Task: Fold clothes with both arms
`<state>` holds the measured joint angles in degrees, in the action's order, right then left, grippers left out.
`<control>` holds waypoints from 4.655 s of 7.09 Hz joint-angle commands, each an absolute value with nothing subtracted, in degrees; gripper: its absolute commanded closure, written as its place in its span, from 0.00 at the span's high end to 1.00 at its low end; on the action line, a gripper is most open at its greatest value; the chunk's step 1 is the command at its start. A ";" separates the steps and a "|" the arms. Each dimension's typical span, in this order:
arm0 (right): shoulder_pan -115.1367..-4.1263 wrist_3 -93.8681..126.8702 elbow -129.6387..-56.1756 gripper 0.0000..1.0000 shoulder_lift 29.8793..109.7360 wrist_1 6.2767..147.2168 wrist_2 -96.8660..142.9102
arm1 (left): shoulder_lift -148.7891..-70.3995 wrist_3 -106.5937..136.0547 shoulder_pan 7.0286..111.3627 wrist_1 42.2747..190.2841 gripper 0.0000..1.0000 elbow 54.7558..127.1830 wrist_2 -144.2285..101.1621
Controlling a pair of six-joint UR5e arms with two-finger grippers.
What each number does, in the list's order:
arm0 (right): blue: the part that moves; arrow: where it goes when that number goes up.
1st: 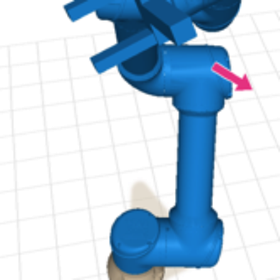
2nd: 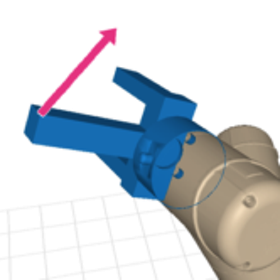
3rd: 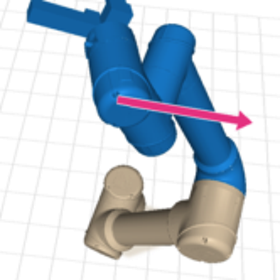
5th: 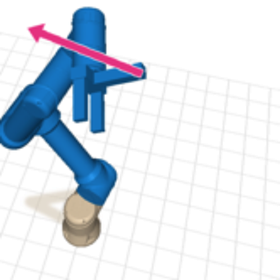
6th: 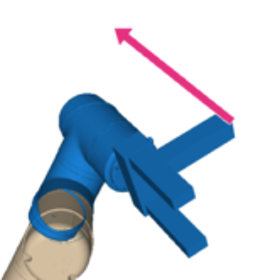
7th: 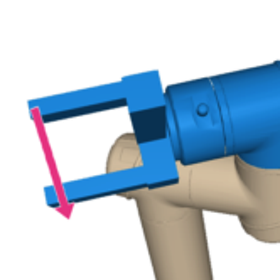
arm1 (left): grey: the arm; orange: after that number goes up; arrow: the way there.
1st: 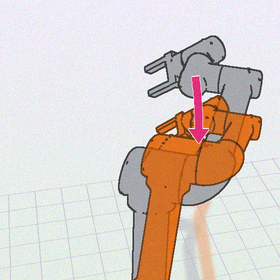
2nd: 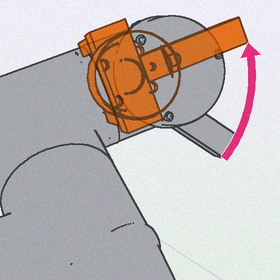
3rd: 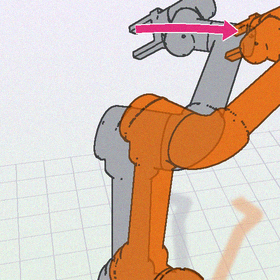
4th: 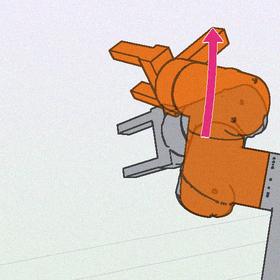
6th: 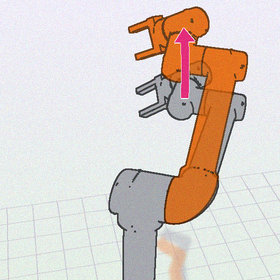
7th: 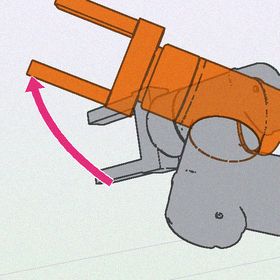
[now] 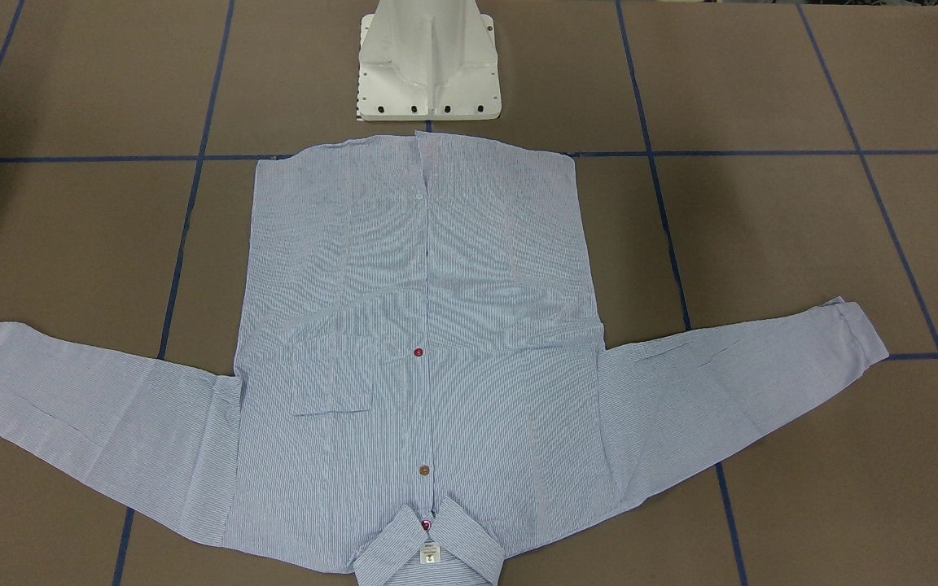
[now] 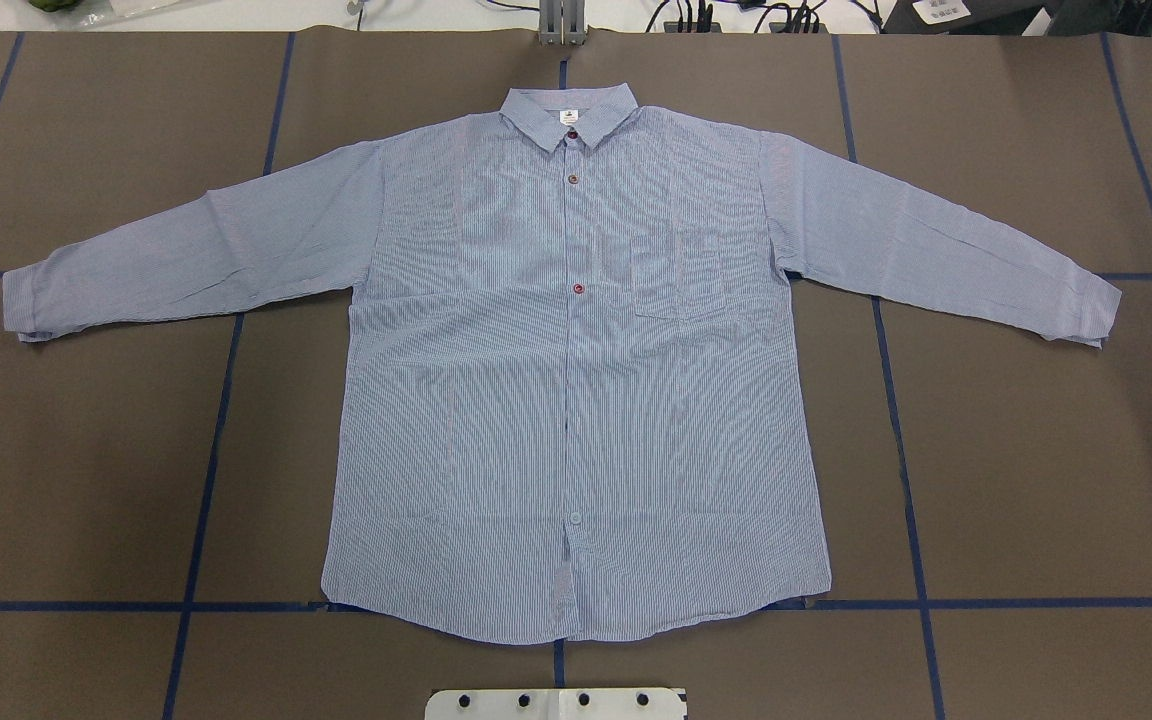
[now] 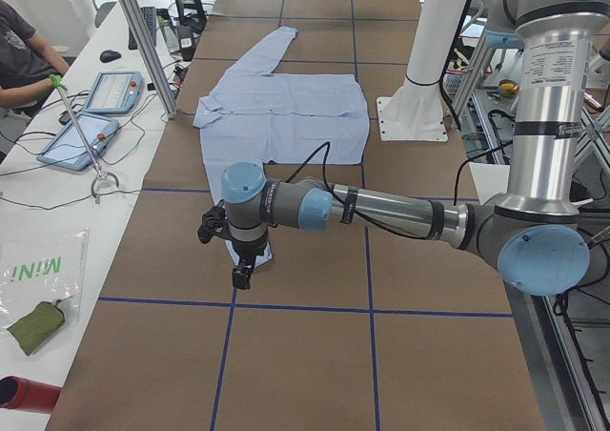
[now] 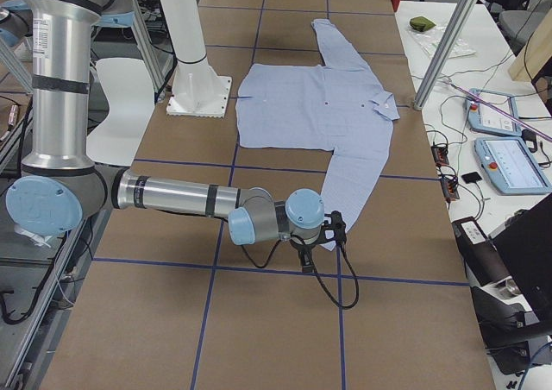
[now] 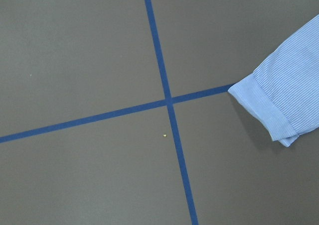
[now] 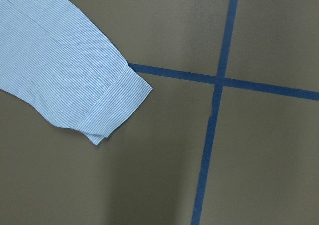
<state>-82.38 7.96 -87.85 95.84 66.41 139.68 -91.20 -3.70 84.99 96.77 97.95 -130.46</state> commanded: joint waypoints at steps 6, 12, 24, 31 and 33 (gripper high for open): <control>-65.74 40.25 -77.72 0.97 90.10 45.26 127.18 | -90.35 -3.34 84.81 103.71 1.00 95.80 -130.61; -64.96 40.17 -76.47 0.70 88.51 46.05 130.34 | -91.23 -3.16 84.90 103.71 1.00 95.89 -130.52; -65.91 40.17 -80.30 0.00 88.86 45.18 132.79 | -91.93 -3.16 84.81 103.62 1.00 95.89 -130.43; -63.13 40.43 -94.05 0.00 66.42 63.93 141.24 | -91.85 -3.52 84.90 103.71 0.99 95.98 -129.81; -59.43 44.18 -91.07 0.00 54.64 72.22 140.63 | -91.49 -3.52 84.90 104.85 0.99 95.71 -129.81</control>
<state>-61.59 41.74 -92.91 61.68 67.59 140.91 -91.63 -3.52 84.90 104.41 95.83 -129.82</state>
